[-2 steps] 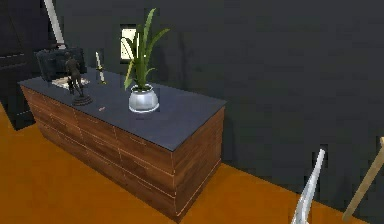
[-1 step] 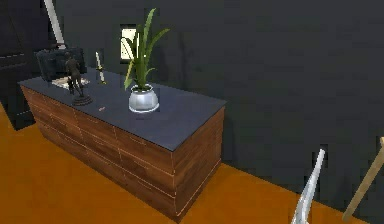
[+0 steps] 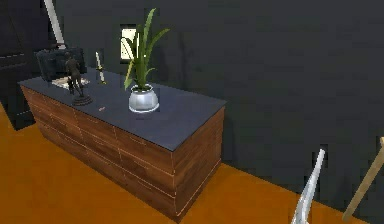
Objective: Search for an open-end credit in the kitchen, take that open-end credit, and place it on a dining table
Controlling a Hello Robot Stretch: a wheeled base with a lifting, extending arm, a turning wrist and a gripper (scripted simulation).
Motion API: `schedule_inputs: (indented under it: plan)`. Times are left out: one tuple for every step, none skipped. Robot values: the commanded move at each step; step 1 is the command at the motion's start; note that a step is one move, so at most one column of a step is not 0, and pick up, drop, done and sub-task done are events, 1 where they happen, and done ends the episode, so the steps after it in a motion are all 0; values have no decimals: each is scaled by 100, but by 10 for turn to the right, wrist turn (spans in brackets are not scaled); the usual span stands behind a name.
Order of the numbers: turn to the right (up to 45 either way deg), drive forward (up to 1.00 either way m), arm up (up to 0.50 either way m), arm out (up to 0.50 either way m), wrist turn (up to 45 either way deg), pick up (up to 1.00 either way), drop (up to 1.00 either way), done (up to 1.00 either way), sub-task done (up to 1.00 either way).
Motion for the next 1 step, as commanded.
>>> schedule_inputs:
  plan:
    - [0, 0, 0, 0, 0, 0, 0, 100, 0]
